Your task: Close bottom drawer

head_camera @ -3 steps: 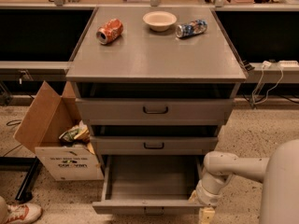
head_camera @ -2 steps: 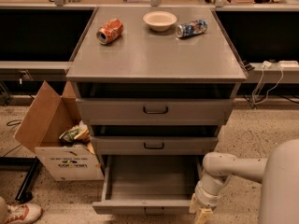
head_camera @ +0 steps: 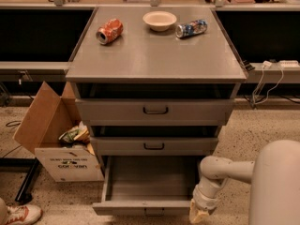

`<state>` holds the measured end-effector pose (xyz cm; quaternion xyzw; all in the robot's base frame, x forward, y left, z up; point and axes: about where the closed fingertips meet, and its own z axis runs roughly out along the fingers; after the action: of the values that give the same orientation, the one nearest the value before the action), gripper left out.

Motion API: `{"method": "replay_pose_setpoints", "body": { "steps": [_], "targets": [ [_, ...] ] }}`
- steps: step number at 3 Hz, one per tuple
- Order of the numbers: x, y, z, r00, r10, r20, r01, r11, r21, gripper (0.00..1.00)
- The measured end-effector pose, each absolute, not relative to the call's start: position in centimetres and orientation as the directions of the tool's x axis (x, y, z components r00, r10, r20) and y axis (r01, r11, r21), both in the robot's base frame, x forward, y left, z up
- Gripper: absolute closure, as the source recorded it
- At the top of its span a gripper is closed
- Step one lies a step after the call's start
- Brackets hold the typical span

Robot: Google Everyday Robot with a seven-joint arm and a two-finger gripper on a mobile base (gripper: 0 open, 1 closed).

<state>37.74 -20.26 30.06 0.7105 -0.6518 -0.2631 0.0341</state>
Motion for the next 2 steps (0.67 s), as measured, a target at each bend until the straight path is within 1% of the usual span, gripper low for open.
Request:
{"method": "replay_pose_setpoints", "body": {
  "steps": [1, 2],
  "targets": [
    [37.7, -19.3, 25.1, 0.043, -0.932, -0.361, -0.908, -0.187, 0.374, 1.0],
    [38.0, -18.4, 21.7, 0.068, -0.914, -0.4, -0.925, -0.208, 0.318, 1.0]
  ]
}}
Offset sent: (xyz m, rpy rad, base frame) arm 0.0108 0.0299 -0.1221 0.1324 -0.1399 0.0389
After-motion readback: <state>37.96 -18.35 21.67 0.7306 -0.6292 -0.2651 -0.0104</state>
